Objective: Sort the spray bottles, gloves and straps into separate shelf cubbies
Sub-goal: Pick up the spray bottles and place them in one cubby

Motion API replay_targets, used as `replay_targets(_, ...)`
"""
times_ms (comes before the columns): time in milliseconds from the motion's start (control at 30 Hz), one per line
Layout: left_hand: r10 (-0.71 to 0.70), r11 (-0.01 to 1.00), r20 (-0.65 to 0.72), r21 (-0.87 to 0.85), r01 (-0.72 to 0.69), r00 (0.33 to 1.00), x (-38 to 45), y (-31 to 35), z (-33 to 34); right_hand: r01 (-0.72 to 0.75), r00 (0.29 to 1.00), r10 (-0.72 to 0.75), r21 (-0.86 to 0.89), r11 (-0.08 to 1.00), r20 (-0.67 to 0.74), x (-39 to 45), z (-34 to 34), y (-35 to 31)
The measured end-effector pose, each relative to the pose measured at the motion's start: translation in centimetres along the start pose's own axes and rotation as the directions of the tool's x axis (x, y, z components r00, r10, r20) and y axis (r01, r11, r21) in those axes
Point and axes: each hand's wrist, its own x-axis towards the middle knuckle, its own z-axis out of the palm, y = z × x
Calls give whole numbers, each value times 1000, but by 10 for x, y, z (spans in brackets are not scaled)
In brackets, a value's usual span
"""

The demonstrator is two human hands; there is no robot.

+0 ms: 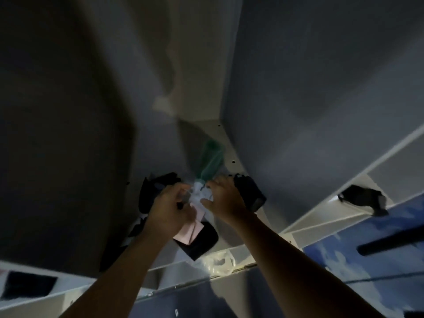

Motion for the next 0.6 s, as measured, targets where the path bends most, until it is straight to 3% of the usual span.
replay_targets(133,16,1000,48,-7,-16,999,8,-8,0,92,995,-90,-61,994,31,20,8,1)
replay_targets(300,37,993,83,112,-47,996,15,-6,0,188,981,-179,-123,975,77,19,5,6)
replay_targets(600,164,955,79,235,-178,983,21,3,-4,273,953,-241,182,945,-181,6,-22,-2)
